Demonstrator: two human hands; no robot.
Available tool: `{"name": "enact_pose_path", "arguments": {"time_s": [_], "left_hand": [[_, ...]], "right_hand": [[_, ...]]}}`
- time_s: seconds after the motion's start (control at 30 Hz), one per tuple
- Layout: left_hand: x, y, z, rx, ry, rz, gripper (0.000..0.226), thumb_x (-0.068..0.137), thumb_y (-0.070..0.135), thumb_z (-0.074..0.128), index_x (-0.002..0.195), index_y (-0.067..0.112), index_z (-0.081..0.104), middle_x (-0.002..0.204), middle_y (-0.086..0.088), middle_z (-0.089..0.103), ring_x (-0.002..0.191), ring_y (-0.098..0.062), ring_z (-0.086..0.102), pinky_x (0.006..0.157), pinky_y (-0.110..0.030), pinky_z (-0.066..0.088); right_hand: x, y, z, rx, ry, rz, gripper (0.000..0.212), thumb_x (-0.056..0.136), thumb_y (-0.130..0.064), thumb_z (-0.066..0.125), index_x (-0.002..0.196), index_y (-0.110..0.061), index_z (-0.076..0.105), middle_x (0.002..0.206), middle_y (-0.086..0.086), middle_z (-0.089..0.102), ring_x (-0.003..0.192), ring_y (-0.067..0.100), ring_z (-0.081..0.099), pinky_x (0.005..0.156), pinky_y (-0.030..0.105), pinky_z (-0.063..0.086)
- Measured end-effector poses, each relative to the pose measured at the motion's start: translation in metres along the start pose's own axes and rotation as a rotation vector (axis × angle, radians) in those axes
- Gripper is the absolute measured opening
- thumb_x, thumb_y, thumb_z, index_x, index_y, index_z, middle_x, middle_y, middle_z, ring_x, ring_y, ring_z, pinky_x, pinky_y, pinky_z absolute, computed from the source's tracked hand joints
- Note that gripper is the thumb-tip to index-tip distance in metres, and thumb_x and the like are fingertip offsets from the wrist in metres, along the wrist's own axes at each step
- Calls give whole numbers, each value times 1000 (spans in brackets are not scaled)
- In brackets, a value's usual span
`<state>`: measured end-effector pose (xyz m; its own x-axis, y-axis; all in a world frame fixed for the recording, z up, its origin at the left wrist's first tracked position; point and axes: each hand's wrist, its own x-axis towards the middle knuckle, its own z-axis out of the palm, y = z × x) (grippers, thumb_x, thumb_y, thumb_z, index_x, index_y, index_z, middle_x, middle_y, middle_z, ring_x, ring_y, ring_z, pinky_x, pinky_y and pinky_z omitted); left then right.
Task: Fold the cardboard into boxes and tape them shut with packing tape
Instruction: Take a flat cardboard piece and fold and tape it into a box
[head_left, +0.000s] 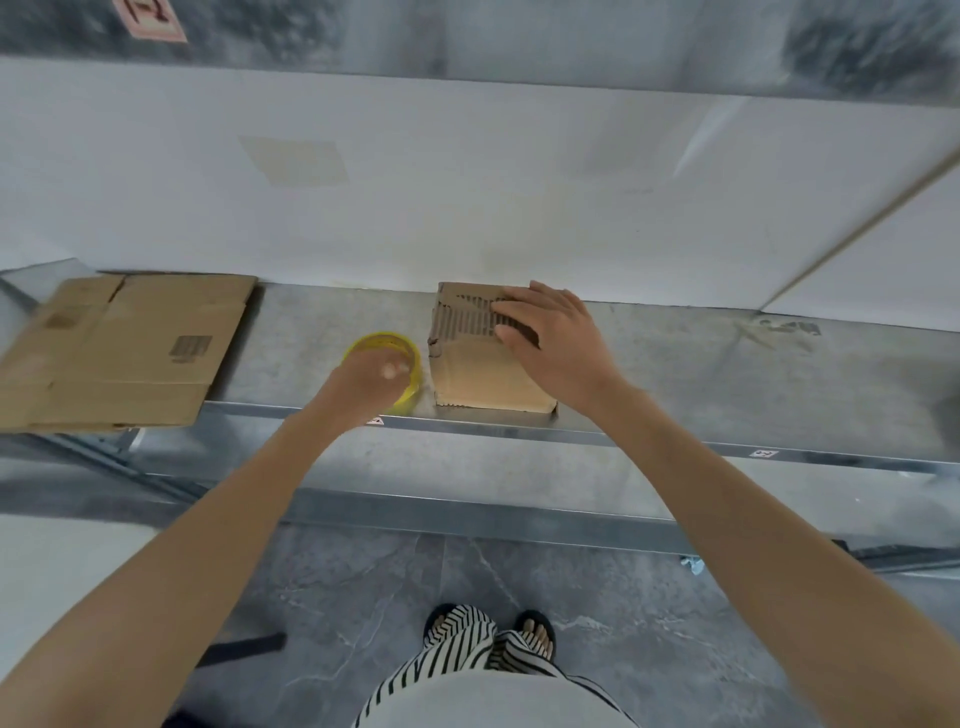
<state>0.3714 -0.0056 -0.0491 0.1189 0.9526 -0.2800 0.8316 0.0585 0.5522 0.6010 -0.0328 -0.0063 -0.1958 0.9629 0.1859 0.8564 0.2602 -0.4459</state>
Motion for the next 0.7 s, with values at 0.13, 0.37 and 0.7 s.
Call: {"name": "enact_pose_path", "arguments": {"time_s": [0.13,0.37,0.7], "left_hand": [[0,-29,11,556,-18,126,28,93,28,49,116,15,59,115,-2,59,110,-25,53,94,-32,31],[-9,-16,-12,208,299,325,14,90,11,56,93,1,66,88,-17,63,82,-37,59,70,-36,40],[-39,73,-49,336,318,549,45,82,37,41,113,10,61,110,-6,64,96,-31,58,75,-32,40]], "right_hand": [[-1,-4,-3,12,31,-15,39,97,-23,48,136,-17,49,140,0,51,138,24,33,113,32,16],[2,-15,-7,118,-27,22,42,95,-7,46,135,-18,49,136,1,53,128,20,44,106,34,34],[9,-18,-14,458,-79,150,51,83,2,48,128,-21,55,120,-3,61,110,13,53,90,24,43]]}}
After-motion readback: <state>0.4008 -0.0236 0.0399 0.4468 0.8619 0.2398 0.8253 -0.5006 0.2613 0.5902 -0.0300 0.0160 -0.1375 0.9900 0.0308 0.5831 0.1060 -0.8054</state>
